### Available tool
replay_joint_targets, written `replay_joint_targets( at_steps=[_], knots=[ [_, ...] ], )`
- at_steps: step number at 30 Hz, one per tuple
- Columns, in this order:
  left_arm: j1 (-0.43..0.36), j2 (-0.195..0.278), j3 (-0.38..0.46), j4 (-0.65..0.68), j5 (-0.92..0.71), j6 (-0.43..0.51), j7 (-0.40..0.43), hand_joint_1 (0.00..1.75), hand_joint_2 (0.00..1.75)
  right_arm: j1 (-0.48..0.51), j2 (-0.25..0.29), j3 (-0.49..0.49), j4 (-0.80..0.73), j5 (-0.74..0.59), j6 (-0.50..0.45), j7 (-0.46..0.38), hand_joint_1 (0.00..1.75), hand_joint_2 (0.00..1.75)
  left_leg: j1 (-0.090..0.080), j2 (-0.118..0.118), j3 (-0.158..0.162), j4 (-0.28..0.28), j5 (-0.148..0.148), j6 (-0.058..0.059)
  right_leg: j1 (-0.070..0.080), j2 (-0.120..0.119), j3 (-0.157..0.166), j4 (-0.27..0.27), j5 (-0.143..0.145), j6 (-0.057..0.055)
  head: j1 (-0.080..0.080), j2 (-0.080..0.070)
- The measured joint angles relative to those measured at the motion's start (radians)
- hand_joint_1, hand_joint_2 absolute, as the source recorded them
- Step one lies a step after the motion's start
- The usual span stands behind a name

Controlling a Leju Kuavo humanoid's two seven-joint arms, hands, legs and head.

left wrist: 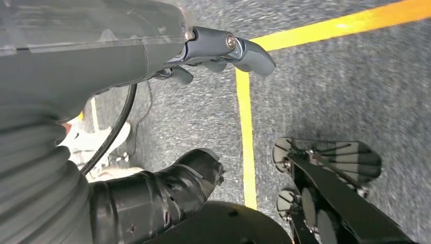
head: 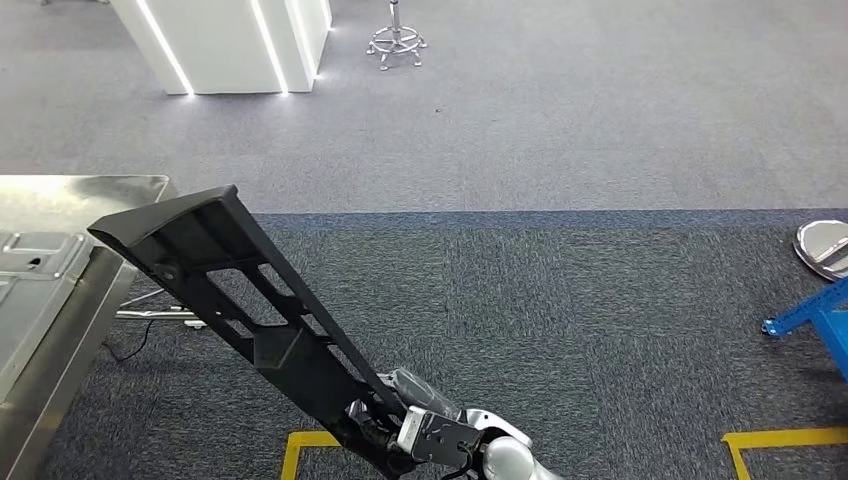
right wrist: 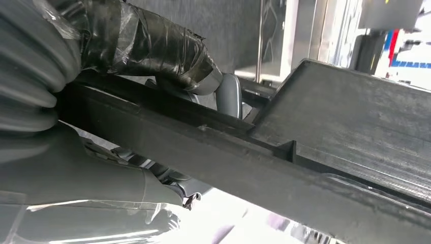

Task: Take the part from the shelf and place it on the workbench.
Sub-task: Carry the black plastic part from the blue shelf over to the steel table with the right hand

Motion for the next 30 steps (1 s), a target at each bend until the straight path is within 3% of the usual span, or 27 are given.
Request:
replay_joint_targets(
  at_steps=[3, 5, 7, 8, 10, 12, 13, 14, 15, 16, 17, 19, 21, 22, 23, 25, 27, 28, 29, 30],
  knots=[
    [0.001, 0.0, 0.0, 0.0, 0.002, 0.006, 0.0, 0.0, 1.75, 0.003, 0.0, 0.0, -0.002, 0.0, -0.001, 0.0, 1.69, 1.75, -0.006, 0.035, 0.094, -0.182, 0.089, 0.011, 0.003, -0.029, 0.012, 0.0, -0.01, 0.007, 0.0, 0.0],
    [-0.002, -0.001, 0.0, 0.0, 0.002, 0.01, 0.0, 0.0, 1.75, 0.004, 0.0, 0.0, -0.003, 0.0, -0.001, 0.0, 1.69, 1.75, -0.015, 0.056, 0.13, -0.255, 0.106, 0.025, 0.006, -0.045, 0.017, -0.001, -0.015, 0.016, 0.0, 0.0],
    [-0.001, -0.001, 0.0, 0.0, 0.001, 0.012, 0.001, 0.0, 1.75, 0.005, 0.001, 0.0, -0.004, 0.0, -0.001, 0.0, 1.69, 1.75, -0.02, 0.043, 0.13, -0.262, 0.105, 0.036, 0.007, -0.061, 0.022, -0.006, -0.017, 0.027, 0.0, 0.0],
    [0.0, -0.002, 0.0, 0.0, 0.001, 0.012, 0.002, 0.0, 1.75, 0.005, 0.002, 0.0, -0.005, 0.0, -0.001, 0.0, 1.69, 1.75, -0.017, 0.033, 0.133, -0.268, 0.107, 0.042, 0.005, -0.057, 0.025, -0.005, -0.021, 0.033, 0.001, 0.0],
    [0.002, -0.004, 0.0, 0.0, -0.001, 0.013, 0.006, 0.0, 1.75, 0.005, 0.003, 0.0, -0.008, 0.0, -0.001, 0.0, 1.69, 1.75, -0.011, 0.017, 0.141, -0.282, 0.114, 0.053, 0.002, -0.018, 0.009, 0.039, -0.052, 0.041, 0.002, 0.0],
    [0.0, -0.006, 0.0, 0.0, -0.002, 0.013, 0.008, 0.0, 1.75, 0.009, 0.002, -0.001, -0.01, 0.0, -0.002, 0.0, 1.69, 1.75, -0.009, 0.0, 0.143, -0.287, 0.117, 0.061, 0.0, 0.027, -0.05, 0.159, -0.114, 0.044, 0.003, 0.0],
    [-0.001, -0.006, 0.0, 0.0, -0.002, 0.013, 0.009, 0.0, 1.75, 0.012, 0.001, -0.001, -0.009, 0.0, -0.002, 0.001, 1.69, 1.75, -0.009, -0.01, 0.142, -0.286, 0.116, 0.063, 0.0, 0.035, -0.084, 0.223, -0.138, 0.044, 0.003, 0.0],
    [-0.002, -0.006, 0.0, 0.0, -0.002, 0.013, 0.01, 0.0, 1.75, 0.016, -0.001, -0.001, -0.009, 0.0, -0.002, 0.002, 1.69, 1.75, -0.01, -0.022, 0.142, -0.284, 0.116, 0.063, -0.001, 0.037, -0.108, 0.264, -0.144, 0.044, 0.003, 0.0],
    [-0.002, -0.006, 0.0, 0.0, -0.002, 0.013, 0.011, 0.0, 1.75, 0.019, -0.002, -0.001, -0.008, 0.0, -0.001, 0.003, 1.69, 1.75, -0.01, -0.035, 0.142, -0.282, 0.114, 0.063, -0.001, 0.039, -0.117, 0.269, -0.13, 0.045, 0.003, 0.0],
    [-0.002, -0.006, 0.0, 0.0, -0.002, 0.013, 0.012, 0.0, 1.75, 0.02, -0.002, -0.001, -0.008, 0.0, -0.001, 0.004, 1.69, 1.75, -0.009, -0.047, 0.142, -0.278, 0.113, 0.061, -0.003, 0.041, -0.106, 0.234, -0.097, 0.044, 0.003, 0.0],
    [-0.002, -0.007, 0.0, 0.0, -0.002, 0.013, 0.013, 0.0, 1.75, 0.021, -0.002, -0.001, -0.008, 0.0, -0.001, 0.004, 1.69, 1.75, -0.009, -0.06, 0.142, -0.272, 0.11, 0.058, -0.004, 0.052, -0.08, 0.169, -0.055, 0.043, 0.003, 0.0],
    [-0.001, -0.008, 0.0, 0.0, -0.002, 0.012, 0.014, 0.0, 1.75, 0.021, -0.002, -0.001, -0.008, 0.0, -0.002, 0.004, 1.69, 1.75, -0.01, -0.082, 0.135, -0.258, 0.104, 0.049, -0.008, 0.088, -0.033, 0.054, -0.002, 0.04, 0.003, 0.0],
    [-0.001, -0.009, 0.0, 0.0, -0.002, 0.012, 0.014, 0.0, 1.75, 0.022, -0.002, -0.001, -0.008, 0.0, -0.001, 0.005, 1.69, 1.75, -0.008, -0.098, 0.127, -0.251, 0.101, 0.037, -0.004, 0.103, -0.022, 0.021, 0.002, 0.035, 0.003, 0.0],
    [0.0, -0.009, 0.0, 0.0, -0.002, 0.012, 0.014, 0.0, 1.75, 0.022, -0.002, -0.002, -0.008, 0.0, -0.001, 0.005, 1.69, 1.75, -0.006, -0.106, 0.123, -0.252, 0.102, 0.031, -0.002, 0.093, -0.02, 0.019, 0.005, 0.03, 0.003, 0.0],
    [0.001, -0.009, 0.0, 0.0, -0.002, 0.013, 0.014, 0.0, 1.75, 0.021, -0.001, -0.002, -0.008, 0.0, -0.001, 0.005, 1.69, 1.75, -0.003, -0.104, 0.122, -0.25, 0.102, 0.025, -0.001, 0.083, -0.017, 0.015, 0.007, 0.023, 0.003, 0.0],
    [0.001, -0.009, 0.0, 0.0, -0.002, 0.012, 0.014, 0.0, 1.75, 0.02, 0.001, -0.002, -0.009, 0.0, -0.001, 0.005, 1.69, 1.75, -0.004, -0.07, 0.104, -0.213, 0.079, 0.016, -0.004, 0.062, -0.008, 0.006, 0.01, 0.011, 0.002, 0.0],
    [-0.001, -0.01, 0.0, 0.0, -0.002, 0.012, 0.012, 0.0, 1.75, 0.021, 0.002, -0.002, -0.009, 0.0, -0.002, 0.004, 1.69, 1.75, -0.004, -0.022, 0.052, -0.104, 0.022, 0.008, -0.003, 0.038, -0.004, 0.002, 0.009, 0.003, 0.001, 0.0],
    [-0.002, -0.01, 0.0, 0.0, -0.002, 0.011, 0.01, 0.0, 1.75, 0.021, 0.002, -0.002, -0.009, 0.0, -0.002, 0.005, 1.69, 1.75, -0.002, -0.011, 0.019, -0.039, -0.005, 0.005, -0.002, 0.025, -0.004, 0.003, 0.008, 0.001, 0.001, 0.0],
    [-0.002, -0.01, 0.0, 0.0, -0.002, 0.011, 0.009, 0.0, 1.75, 0.021, 0.002, -0.002, -0.008, 0.0, -0.002, 0.005, 1.69, 1.75, -0.001, -0.005, -0.005, 0.008, -0.019, 0.002, -0.001, 0.012, -0.003, 0.003, 0.006, 0.0, 0.001, 0.0],
    [-0.001, -0.01, 0.0, 0.0, -0.002, 0.011, 0.009, 0.0, 1.75, 0.022, 0.002, -0.002, -0.008, 0.0, -0.003, 0.005, 1.69, 1.75, 0.0, -0.001, -0.013, 0.023, -0.015, 0.001, 0.0, 0.0, -0.002, 0.003, 0.004, 0.001, 0.001, 0.0]
  ],
)
